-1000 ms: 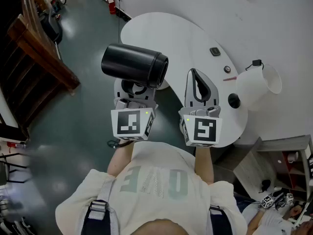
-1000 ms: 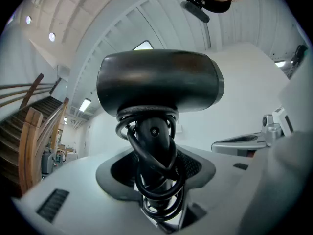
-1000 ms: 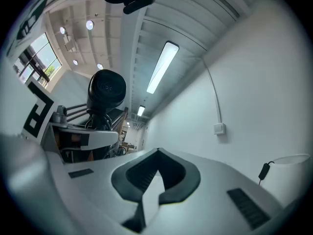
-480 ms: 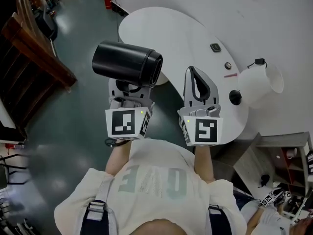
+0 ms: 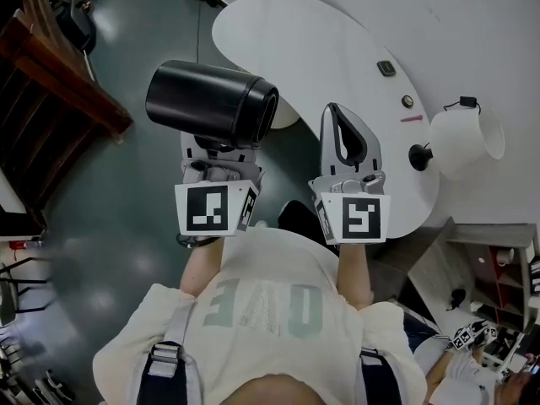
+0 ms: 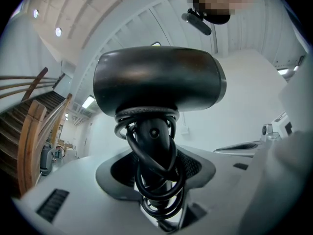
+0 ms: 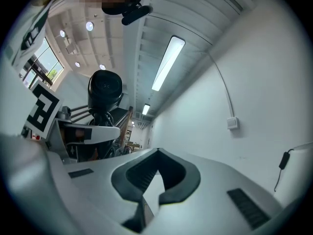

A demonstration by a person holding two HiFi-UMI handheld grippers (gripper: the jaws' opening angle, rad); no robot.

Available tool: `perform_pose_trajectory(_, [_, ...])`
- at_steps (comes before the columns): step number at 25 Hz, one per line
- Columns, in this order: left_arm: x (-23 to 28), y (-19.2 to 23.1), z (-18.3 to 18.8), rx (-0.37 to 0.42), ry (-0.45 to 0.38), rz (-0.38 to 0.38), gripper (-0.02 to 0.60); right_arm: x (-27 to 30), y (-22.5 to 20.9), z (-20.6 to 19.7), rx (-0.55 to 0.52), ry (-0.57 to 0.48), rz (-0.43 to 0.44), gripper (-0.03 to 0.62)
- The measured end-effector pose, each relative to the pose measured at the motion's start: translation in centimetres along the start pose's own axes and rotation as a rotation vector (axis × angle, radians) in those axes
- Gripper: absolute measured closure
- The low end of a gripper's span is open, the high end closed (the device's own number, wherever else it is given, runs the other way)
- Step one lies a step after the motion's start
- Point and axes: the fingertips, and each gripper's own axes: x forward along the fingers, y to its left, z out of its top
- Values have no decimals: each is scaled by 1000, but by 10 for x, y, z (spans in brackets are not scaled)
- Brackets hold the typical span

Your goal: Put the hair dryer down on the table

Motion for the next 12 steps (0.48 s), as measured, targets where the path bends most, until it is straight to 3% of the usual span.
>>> perform_pose_trajectory(5, [22, 15, -10, 7, 11, 5, 365, 22, -12, 0, 18, -12, 13, 589])
perform_pose_trajectory(12, [91, 28, -29, -21, 1, -25, 365, 85, -54, -1, 17, -87, -6, 589])
